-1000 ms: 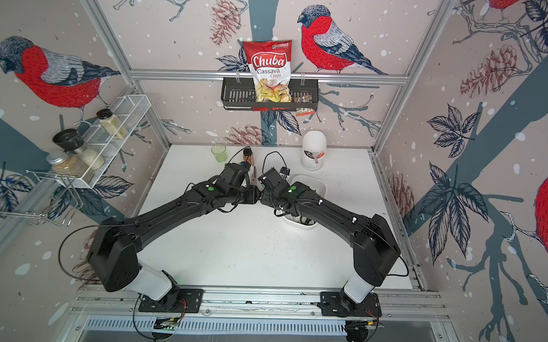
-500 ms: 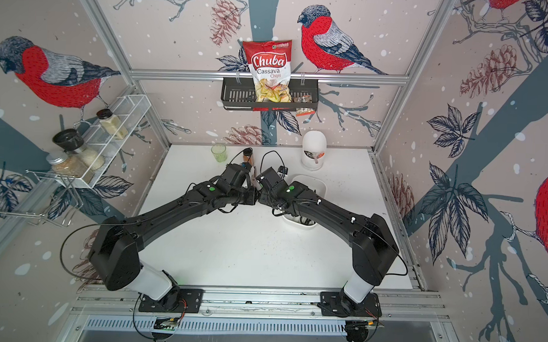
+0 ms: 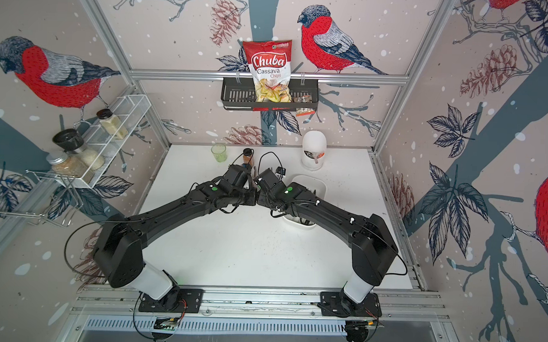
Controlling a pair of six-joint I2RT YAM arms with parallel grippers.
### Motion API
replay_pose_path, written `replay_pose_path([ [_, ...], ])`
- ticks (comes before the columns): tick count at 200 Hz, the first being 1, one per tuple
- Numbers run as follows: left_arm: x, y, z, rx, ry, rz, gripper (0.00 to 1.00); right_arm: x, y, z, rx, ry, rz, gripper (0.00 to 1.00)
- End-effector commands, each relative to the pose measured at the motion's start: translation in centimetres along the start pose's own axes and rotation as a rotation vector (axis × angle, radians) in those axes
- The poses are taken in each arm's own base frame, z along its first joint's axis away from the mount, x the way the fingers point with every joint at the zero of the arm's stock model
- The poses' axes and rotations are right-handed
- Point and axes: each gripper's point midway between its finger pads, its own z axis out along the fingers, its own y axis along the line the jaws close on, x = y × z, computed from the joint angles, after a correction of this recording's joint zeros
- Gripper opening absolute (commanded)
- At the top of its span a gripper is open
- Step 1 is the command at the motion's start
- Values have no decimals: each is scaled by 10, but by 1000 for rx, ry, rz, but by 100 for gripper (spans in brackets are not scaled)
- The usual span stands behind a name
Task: Take the scissors out of the storage box
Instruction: Pick up the scissors from the storage box.
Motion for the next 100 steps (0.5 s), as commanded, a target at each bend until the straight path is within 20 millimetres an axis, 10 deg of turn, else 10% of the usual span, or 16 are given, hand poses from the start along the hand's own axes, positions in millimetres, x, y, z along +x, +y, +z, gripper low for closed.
replay_pose_path([
  [1, -5, -2, 0, -1, -19, -9, 12, -3, 8, 1, -30, -16, 14, 0],
  [41, -3, -9, -1, 40, -5, -34, 7, -1, 13, 8, -45, -6, 2, 7],
  [100, -1, -10, -2, 57, 12, -66, 5, -6, 8, 8, -23, -20, 1, 44],
])
